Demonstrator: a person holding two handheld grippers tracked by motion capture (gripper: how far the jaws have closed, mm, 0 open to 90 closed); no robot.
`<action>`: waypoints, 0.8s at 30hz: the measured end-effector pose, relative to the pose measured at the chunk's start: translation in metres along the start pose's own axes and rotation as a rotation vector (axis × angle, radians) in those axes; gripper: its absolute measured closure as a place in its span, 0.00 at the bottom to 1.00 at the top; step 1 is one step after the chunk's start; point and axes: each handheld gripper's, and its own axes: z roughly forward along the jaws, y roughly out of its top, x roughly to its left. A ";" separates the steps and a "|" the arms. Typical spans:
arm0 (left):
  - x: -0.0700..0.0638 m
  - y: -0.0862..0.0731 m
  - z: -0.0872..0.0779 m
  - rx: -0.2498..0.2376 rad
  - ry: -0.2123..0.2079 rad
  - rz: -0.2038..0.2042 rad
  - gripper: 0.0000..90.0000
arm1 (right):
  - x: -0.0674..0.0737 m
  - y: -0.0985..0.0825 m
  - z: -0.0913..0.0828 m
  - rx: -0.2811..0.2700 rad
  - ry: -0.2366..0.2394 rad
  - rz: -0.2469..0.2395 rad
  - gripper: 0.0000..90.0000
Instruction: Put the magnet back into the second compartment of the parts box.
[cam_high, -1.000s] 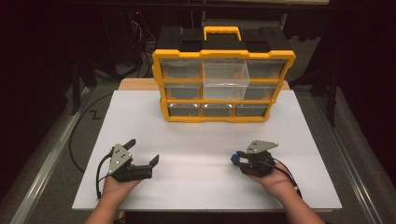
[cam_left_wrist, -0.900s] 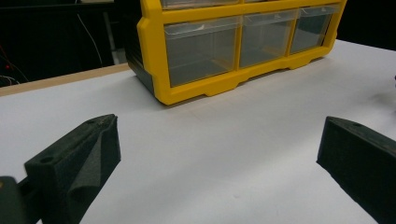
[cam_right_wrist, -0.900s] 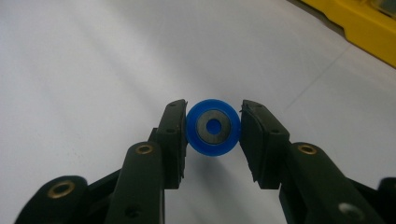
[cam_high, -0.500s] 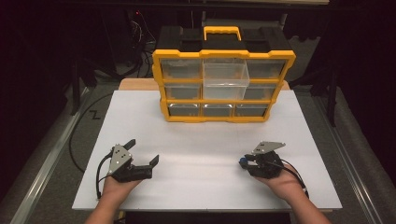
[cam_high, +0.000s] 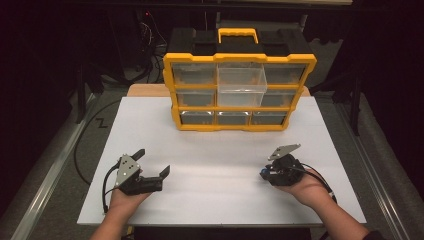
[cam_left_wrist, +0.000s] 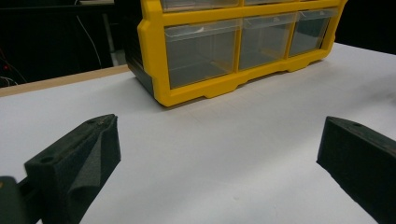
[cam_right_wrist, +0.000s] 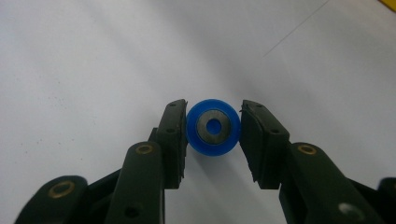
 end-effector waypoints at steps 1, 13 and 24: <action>0.000 0.000 0.000 0.000 -0.001 0.001 0.00 | -0.001 0.001 0.000 0.015 0.003 -0.002 0.71; 0.001 0.000 0.000 0.000 -0.001 0.002 0.00 | 0.000 0.017 -0.001 0.121 0.030 -0.034 0.71; 0.001 0.000 -0.001 -0.003 0.000 0.004 0.00 | 0.002 0.032 -0.001 0.213 0.033 -0.076 0.71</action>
